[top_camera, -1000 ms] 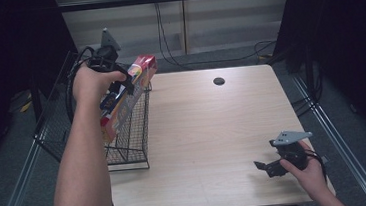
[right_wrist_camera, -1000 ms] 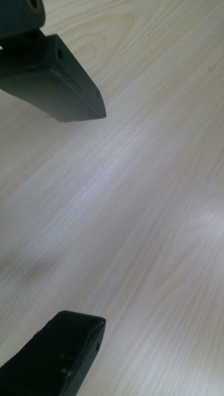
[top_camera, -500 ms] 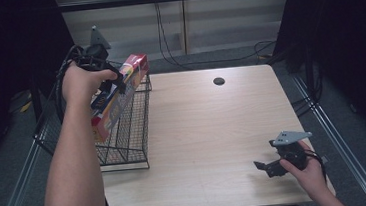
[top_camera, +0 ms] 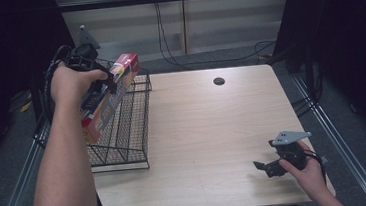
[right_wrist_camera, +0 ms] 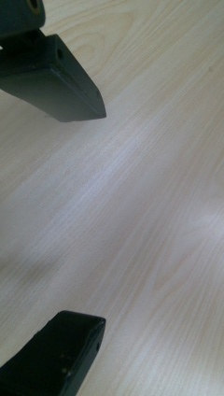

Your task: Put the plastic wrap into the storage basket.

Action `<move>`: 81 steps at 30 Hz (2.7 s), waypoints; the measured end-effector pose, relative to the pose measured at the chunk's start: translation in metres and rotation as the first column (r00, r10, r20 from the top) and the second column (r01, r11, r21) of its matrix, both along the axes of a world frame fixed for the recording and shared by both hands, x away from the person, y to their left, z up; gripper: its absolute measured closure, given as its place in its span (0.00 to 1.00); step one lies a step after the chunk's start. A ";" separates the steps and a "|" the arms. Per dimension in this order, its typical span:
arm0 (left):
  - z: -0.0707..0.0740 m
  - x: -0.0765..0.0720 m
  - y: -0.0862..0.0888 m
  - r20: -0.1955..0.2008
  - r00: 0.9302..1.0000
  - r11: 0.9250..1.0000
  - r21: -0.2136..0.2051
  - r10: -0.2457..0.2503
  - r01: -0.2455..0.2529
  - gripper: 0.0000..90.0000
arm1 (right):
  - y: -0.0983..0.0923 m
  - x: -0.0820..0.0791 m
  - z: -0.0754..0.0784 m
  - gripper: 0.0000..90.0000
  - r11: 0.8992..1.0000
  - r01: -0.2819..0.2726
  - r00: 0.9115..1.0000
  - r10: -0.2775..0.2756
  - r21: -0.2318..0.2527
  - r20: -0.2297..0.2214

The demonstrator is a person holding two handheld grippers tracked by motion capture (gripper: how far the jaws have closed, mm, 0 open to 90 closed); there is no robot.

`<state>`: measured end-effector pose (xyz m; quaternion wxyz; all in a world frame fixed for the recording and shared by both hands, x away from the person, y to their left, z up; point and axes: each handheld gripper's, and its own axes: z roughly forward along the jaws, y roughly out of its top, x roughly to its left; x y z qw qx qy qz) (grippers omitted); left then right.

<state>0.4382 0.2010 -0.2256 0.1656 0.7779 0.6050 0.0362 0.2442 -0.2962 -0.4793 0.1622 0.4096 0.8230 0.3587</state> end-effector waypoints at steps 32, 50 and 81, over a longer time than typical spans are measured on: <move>0.009 -0.005 0.038 0.027 0.997 0.997 0.005 0.075 -0.075 0.51 | 0.001 0.000 0.000 0.02 1.000 -0.002 1.000 0.002 0.003 0.002; 0.001 -0.006 0.059 0.043 0.985 0.985 0.019 0.169 -0.170 0.50 | -0.001 0.001 0.002 0.02 1.000 0.010 1.000 -0.010 0.009 0.010; -0.025 -0.002 0.076 0.027 0.972 0.971 0.057 0.231 -0.233 0.50 | 0.000 0.002 0.000 0.02 1.000 0.000 1.000 0.000 0.008 0.001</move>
